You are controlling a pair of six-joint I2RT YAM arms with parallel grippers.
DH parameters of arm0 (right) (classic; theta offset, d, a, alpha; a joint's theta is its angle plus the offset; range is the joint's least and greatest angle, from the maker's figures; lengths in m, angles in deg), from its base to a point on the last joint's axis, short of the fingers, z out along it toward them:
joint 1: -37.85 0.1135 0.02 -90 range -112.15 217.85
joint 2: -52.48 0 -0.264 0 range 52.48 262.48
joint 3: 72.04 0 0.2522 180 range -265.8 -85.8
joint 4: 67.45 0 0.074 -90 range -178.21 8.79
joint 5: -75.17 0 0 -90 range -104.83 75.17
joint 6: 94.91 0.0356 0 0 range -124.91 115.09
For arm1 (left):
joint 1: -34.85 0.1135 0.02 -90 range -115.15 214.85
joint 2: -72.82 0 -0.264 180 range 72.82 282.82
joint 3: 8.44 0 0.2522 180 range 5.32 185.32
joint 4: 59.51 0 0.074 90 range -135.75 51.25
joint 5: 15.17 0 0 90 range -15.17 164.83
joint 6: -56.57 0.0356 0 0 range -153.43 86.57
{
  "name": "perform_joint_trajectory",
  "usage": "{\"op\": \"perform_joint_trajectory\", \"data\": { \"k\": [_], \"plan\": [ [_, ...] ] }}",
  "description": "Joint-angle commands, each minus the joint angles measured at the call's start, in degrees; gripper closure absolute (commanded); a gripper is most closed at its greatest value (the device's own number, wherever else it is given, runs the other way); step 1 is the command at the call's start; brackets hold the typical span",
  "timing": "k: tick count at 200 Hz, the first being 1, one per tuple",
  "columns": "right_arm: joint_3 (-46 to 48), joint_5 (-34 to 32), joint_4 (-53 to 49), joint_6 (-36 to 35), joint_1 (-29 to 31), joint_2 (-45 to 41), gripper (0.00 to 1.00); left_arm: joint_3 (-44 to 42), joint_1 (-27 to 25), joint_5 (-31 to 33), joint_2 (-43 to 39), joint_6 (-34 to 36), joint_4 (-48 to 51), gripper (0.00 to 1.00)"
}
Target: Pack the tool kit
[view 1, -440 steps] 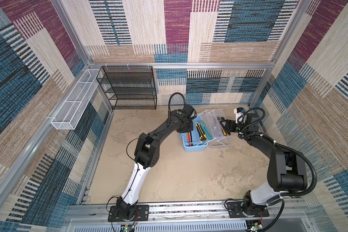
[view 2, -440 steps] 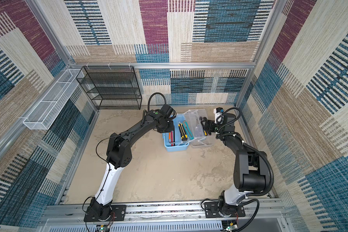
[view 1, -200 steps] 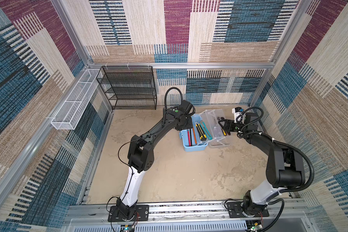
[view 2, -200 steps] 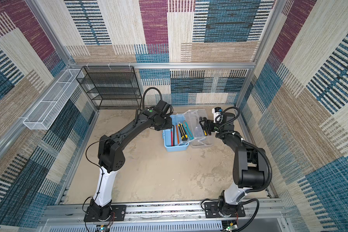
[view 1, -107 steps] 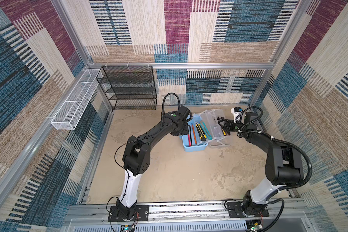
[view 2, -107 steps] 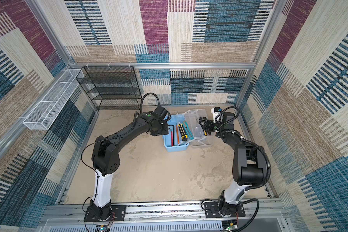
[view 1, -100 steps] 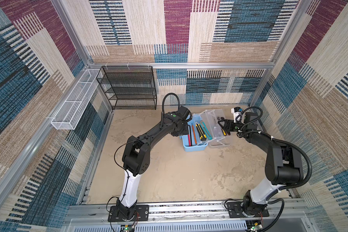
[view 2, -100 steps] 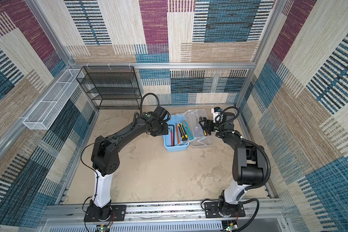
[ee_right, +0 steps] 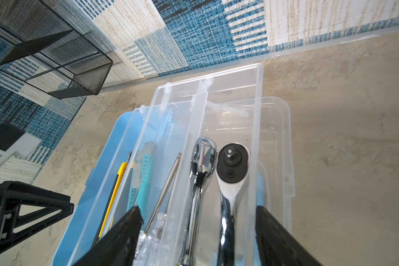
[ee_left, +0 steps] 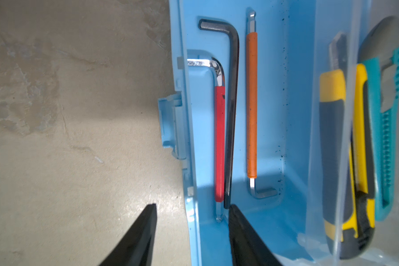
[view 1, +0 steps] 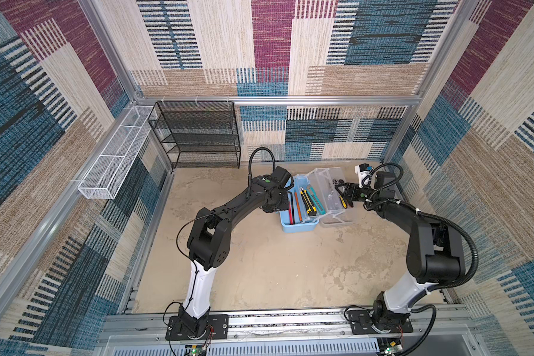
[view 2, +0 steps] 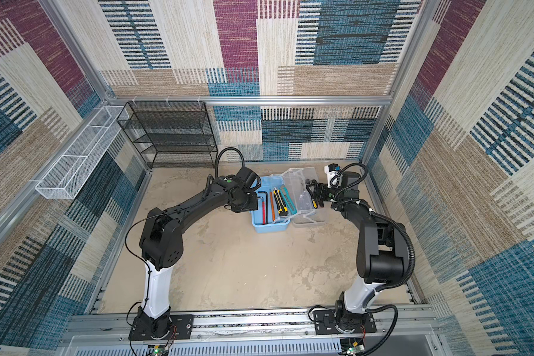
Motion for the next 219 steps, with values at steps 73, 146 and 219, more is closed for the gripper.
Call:
{"op": "perform_joint_trajectory", "data": {
  "k": [73, 146, 219],
  "plan": [
    [-1.25, 5.16, -0.09, 2.96, 0.65, -0.40, 0.26, -0.96, -0.01, -2.50, 0.78, -1.78, -3.79, 0.47],
    [-1.55, 9.34, 2.64, 6.82, 0.99, 0.15, 0.31, -0.88, -0.21, -4.00, 1.03, -3.13, -5.31, 0.50],
    [-1.24, 9.17, 4.47, 10.55, 4.13, -1.26, 0.33, -0.14, -0.57, -4.91, 1.99, -4.41, -6.15, 0.52]
  ]
}}
